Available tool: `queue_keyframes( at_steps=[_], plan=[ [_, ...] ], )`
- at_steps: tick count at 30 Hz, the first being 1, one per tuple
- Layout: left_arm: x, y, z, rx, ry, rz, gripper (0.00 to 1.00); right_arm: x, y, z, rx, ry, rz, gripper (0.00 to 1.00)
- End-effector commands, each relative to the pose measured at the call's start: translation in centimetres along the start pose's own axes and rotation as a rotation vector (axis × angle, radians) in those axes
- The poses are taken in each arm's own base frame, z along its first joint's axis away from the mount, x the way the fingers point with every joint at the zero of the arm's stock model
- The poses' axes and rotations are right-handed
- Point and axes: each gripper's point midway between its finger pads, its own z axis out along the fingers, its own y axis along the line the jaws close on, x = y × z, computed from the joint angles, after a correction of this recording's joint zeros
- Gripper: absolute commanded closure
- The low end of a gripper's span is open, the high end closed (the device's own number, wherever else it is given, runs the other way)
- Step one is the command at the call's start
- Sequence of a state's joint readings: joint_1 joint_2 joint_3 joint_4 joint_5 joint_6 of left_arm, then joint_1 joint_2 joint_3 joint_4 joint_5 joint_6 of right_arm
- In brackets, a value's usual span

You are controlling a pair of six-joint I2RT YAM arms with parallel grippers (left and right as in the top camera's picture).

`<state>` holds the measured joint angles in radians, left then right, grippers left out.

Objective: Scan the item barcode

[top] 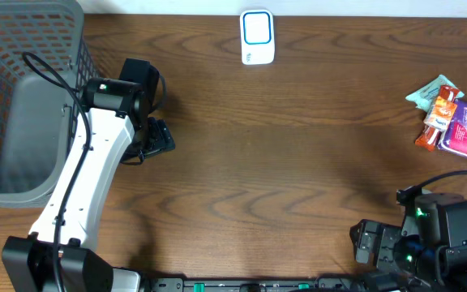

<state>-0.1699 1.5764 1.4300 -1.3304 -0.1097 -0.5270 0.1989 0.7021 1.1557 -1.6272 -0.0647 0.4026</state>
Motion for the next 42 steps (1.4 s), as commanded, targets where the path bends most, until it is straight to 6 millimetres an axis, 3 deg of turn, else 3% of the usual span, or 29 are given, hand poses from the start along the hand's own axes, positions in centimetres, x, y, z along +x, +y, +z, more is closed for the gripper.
queue_keyframes(
  at_steps=[1,9,25,36,42],
  plan=[
    [0.1,0.3,0.0,-0.005,0.002,-0.017,0.02,0.4,0.1,0.1,-0.011,0.013,0.007,0.01],
    [0.1,0.3,0.0,-0.005,0.002,-0.017,0.02,0.3,0.2,0.1,-0.014,0.007,-0.05,0.01],
    [0.1,0.3,0.0,-0.005,0.002,-0.017,0.02,-2.2,1.6,-0.2,-0.074,-0.105,-0.149,0.01],
    [0.1,0.3,0.0,-0.005,0.002,-0.017,0.02,-2.5,2.7,-3.2,-0.182,-0.328,-0.232,0.01],
    [0.1,0.3,0.0,-0.005,0.002,-0.017,0.02,-1.7,2.4,-4.7,-0.212,-0.431,-0.247,0.01]
  ],
)
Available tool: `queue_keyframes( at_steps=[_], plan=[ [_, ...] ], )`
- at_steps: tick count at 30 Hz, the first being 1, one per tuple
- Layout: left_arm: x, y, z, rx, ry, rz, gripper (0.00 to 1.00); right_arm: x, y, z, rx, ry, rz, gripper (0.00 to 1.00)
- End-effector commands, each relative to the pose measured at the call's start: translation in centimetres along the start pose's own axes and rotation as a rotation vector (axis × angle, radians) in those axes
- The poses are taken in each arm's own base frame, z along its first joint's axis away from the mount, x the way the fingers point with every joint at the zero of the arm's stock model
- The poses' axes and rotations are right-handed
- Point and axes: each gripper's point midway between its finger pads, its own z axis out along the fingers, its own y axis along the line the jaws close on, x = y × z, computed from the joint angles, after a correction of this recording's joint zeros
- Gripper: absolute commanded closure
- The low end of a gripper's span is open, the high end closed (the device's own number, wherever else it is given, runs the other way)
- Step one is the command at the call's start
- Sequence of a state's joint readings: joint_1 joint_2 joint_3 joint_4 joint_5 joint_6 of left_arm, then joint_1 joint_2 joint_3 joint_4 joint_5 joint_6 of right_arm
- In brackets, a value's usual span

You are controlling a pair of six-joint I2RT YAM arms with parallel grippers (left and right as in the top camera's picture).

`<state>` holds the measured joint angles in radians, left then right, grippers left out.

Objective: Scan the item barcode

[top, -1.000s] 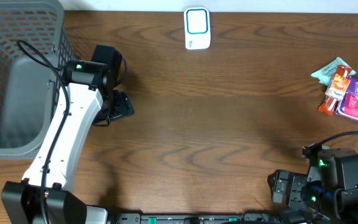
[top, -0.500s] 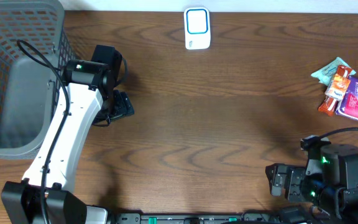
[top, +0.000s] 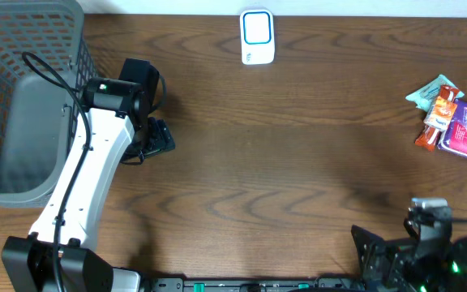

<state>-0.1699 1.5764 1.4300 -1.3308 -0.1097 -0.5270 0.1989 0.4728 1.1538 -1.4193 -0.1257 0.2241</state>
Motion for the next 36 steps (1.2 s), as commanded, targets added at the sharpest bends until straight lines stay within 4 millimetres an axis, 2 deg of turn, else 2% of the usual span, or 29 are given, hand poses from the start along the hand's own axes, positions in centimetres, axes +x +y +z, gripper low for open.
queue_keyframes(
  at_steps=[1,8,16,36],
  plan=[
    [0.0,0.3,0.0,-0.004,0.002,-0.017,0.02,0.3,0.3,-0.9,-0.025,-0.049,-0.031,0.01],
    [0.0,0.3,0.0,-0.004,0.002,-0.017,0.02,0.3,0.4,-2.1,-0.04,-0.13,-0.073,0.01],
    [0.0,0.3,0.0,-0.004,0.002,-0.017,0.02,0.3,0.4,-2.1,-0.038,-0.137,-0.085,0.01],
    [0.0,0.3,0.0,-0.004,0.002,-0.017,0.02,0.4,0.0,0.7,-0.033,-0.111,-0.082,0.01]
  ],
)
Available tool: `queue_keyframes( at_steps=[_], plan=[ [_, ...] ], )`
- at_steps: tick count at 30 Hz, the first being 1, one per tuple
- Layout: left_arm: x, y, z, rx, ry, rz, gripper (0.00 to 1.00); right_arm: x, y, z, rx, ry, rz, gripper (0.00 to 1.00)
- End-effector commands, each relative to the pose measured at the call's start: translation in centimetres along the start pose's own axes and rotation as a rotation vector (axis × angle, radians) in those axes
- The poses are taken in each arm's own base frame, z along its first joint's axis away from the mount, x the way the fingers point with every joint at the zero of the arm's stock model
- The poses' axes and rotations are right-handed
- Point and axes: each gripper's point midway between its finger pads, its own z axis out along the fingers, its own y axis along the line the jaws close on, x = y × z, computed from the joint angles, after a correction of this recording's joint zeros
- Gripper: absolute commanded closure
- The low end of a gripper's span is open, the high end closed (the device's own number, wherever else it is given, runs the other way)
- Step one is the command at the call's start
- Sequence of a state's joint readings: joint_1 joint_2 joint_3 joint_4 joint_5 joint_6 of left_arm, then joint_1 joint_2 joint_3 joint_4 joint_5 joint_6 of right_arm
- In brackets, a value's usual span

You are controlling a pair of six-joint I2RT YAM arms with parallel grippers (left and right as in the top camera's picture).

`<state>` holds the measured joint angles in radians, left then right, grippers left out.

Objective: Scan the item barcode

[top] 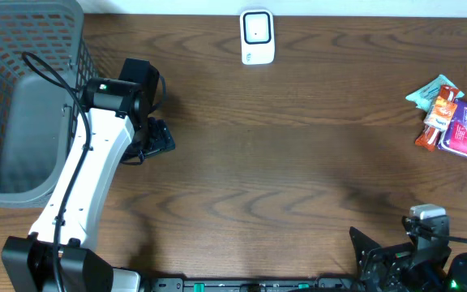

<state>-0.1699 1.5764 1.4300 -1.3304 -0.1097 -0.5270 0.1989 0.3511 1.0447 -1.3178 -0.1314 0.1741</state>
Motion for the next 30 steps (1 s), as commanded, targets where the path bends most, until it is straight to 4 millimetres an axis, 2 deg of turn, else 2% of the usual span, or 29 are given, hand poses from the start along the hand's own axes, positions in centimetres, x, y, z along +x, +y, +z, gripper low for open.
queue_keyframes(
  at_steps=[1,20,30],
  plan=[
    [0.1,0.3,0.0,-0.005,0.002,-0.016,0.02,0.1,0.1,0.1,-0.006,-0.002,-0.018,0.01],
    [0.1,0.3,0.0,-0.005,0.002,-0.017,0.02,-0.2,0.1,0.1,-0.01,-0.022,-0.029,0.01],
    [0.1,0.3,0.0,-0.005,0.002,-0.017,0.02,-0.6,-1.2,-1.1,0.052,-0.148,-0.044,0.01]
  ],
)
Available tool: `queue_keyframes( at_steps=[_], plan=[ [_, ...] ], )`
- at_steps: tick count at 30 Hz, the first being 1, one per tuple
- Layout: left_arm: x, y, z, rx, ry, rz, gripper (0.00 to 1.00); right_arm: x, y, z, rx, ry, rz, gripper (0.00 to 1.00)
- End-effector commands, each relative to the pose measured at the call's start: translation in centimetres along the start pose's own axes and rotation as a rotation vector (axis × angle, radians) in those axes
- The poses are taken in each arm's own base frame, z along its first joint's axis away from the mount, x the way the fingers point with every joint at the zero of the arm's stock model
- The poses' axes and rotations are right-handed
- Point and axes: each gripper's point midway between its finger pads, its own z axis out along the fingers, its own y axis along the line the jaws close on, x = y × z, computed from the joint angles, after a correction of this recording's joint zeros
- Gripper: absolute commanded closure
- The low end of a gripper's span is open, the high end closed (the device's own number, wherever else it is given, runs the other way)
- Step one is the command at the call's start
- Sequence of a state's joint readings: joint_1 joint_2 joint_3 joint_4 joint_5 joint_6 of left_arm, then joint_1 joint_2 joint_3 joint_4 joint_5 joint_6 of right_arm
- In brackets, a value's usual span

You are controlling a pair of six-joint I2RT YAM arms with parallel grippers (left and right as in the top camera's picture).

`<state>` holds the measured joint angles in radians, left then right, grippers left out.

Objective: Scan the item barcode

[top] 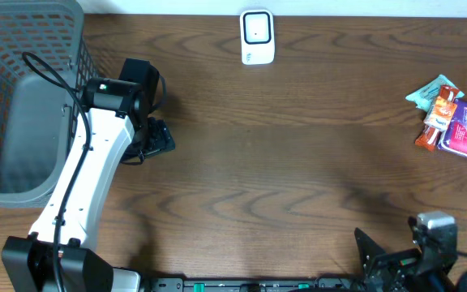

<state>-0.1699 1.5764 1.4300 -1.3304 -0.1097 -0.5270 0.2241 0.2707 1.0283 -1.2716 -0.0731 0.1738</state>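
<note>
The white barcode scanner (257, 36) stands at the far middle edge of the table, its small screen showing pale grey. A pile of snack packets (454, 122), teal, orange and purple, lies at the right edge. My left gripper (157, 138) hangs over bare wood at the left, beside the basket, with nothing seen in it. Its dark fingers are too small to read. My right gripper (369, 258) sits low at the front right edge, partly cut off by the frame, well short of the packets. Its jaws are not clear.
A grey mesh basket (23, 97) fills the far left corner, just left of my left arm. The brown wooden table (298, 162) lies between the scanner, the packets and both arms.
My right arm has shifted slightly further toward the front right corner, so less of it shows. The left arm, scanner and packets stand as before.
At first my right arm showed well at the front right, with a green light on it, and the scanner's screen was ringed in blue. At each later moment the arm lay nearer the front edge. The screen turned grey. The left arm never moved.
</note>
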Motion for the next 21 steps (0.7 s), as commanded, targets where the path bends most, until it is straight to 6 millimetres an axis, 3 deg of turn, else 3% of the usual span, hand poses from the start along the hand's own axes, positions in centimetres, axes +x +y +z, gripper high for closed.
queue_keyframes(
  at_steps=[1,14,21],
  plan=[
    [0.1,0.3,0.0,-0.005,0.002,-0.017,0.02,0.0,-0.9,0.1,0.041,-0.055,-0.021,0.01],
    [0.1,0.3,0.0,-0.005,0.002,-0.017,0.02,-0.1,-1.7,6.2,0.031,-0.257,-0.049,0.01],
    [0.1,0.3,0.0,-0.005,0.002,-0.017,0.02,-1.1,-2.1,8.8,0.048,-0.385,-0.094,0.01]
  ],
)
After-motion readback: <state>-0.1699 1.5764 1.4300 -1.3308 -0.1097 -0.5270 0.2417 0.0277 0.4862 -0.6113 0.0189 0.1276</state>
